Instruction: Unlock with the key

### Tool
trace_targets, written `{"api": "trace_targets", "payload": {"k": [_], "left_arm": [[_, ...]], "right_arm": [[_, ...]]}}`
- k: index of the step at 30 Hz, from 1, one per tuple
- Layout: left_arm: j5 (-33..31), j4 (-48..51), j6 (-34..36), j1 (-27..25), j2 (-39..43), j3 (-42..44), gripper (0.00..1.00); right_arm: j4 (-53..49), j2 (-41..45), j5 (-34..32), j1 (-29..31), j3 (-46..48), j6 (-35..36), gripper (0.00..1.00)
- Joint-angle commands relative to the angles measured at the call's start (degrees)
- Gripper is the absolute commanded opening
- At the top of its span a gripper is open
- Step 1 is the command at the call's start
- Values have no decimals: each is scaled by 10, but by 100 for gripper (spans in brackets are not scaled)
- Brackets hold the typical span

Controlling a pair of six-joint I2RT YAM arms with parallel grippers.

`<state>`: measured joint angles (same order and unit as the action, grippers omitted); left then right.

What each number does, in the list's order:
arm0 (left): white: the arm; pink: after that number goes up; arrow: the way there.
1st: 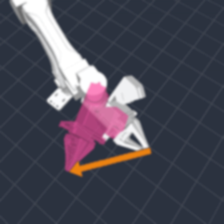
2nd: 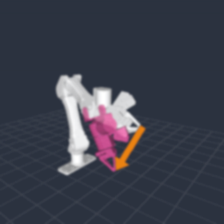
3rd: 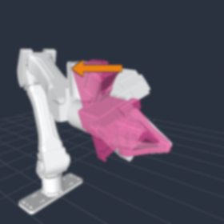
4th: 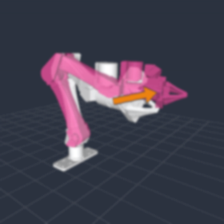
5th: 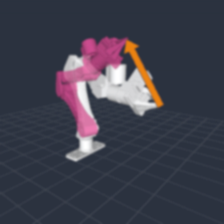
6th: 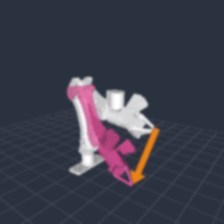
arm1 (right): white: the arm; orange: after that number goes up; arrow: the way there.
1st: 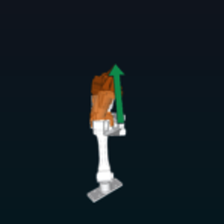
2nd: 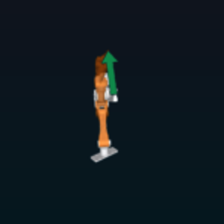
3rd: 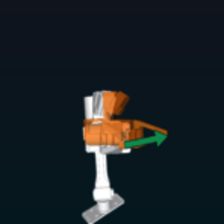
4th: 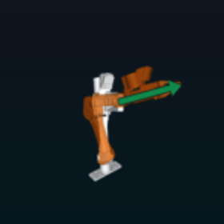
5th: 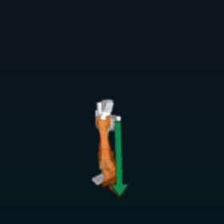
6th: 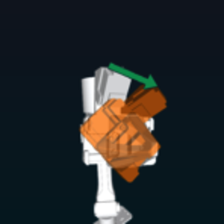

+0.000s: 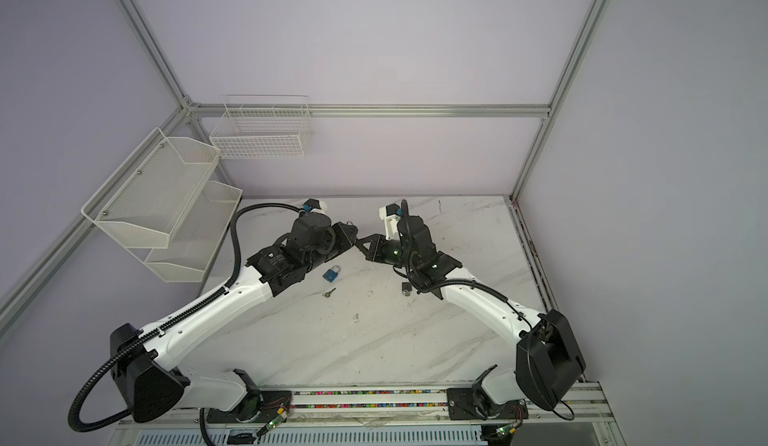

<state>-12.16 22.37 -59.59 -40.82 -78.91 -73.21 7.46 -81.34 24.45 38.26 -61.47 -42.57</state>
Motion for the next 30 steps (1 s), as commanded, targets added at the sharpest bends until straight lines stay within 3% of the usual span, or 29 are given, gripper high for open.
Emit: {"api": "trace_targets", "payload": {"k": [1, 12, 18, 24, 30], "left_arm": [[47, -5, -11, -17, 30, 27, 7], [52, 0, 5, -15, 33, 57, 7], [69, -21, -28, -21, 45, 100, 7], [89, -21, -102, -26, 50, 129, 6], [68, -21, -162, -45, 40, 146, 6]], "right_arm": [[13, 3, -16, -3, -2, 1, 0], [-41, 23, -45, 0, 2, 38, 0], [86, 43, -18, 7, 75, -75, 0], [18, 55, -147, 48, 58, -19, 0], [50, 30, -160, 67, 69, -19, 0]]}}
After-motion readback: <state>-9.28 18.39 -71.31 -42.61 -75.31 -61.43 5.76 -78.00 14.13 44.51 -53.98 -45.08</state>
